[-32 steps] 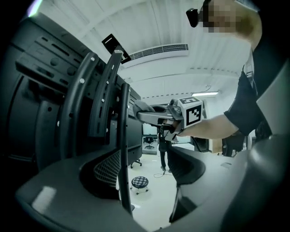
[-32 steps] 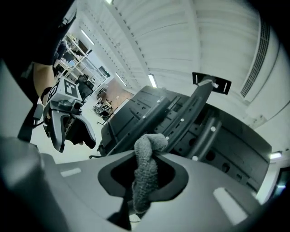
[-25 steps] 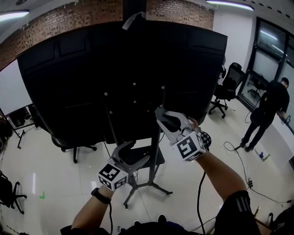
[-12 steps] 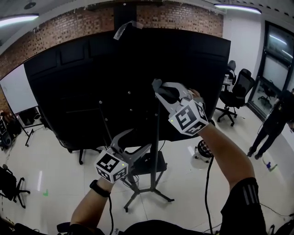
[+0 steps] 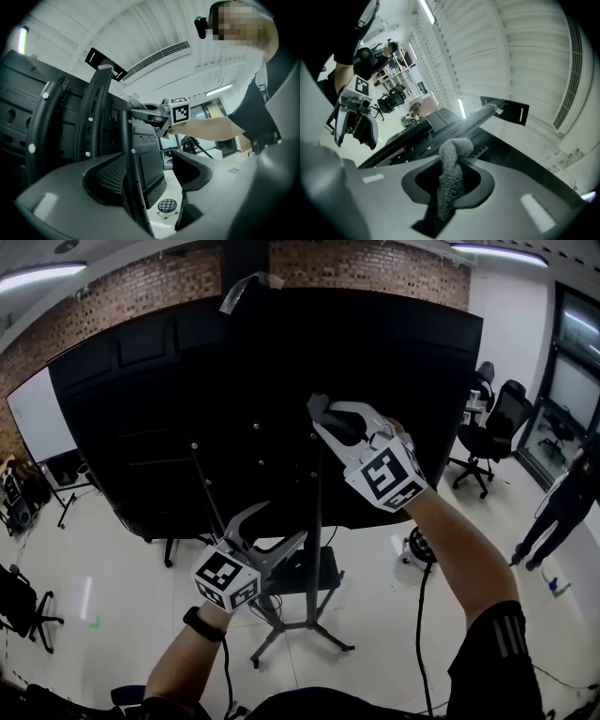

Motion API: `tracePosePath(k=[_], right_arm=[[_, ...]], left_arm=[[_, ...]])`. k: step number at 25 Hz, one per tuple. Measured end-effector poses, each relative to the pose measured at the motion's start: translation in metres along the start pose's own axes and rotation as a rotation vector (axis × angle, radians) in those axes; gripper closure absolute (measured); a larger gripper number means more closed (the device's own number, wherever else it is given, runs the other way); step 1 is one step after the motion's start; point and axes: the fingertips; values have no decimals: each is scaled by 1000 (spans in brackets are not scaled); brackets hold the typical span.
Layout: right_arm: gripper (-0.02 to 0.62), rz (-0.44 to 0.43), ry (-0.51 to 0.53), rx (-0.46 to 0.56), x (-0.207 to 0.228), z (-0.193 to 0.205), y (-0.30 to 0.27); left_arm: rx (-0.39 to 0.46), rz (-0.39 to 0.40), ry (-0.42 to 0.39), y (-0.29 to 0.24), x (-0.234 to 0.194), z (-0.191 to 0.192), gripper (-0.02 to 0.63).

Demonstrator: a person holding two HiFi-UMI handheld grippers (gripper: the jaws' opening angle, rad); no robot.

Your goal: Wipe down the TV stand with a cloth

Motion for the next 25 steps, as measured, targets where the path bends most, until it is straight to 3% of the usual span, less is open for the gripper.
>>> tracePosePath(k=[5,12,21,25], right_arm=[[537,-4,13,-2,-8,18,8],[537,-63,72,-99,-44,64,14],[537,-110,206,-133,-87,68,6],[537,-132,189,-147,-100,82,8]], left_arm=[[-15,-3,18,-8,3,17,272],[-21,-6,32,-15,6,26,273],[-35,-12,39,-16,10,38,273],[-46,-13,48,-13,14,45,273]])
Point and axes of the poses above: the fingertips, and each gripper's own axes: y backward along the fingers, x to its right, z out of its underside, and after that the axes turned 14 degrees about -y, right-handed
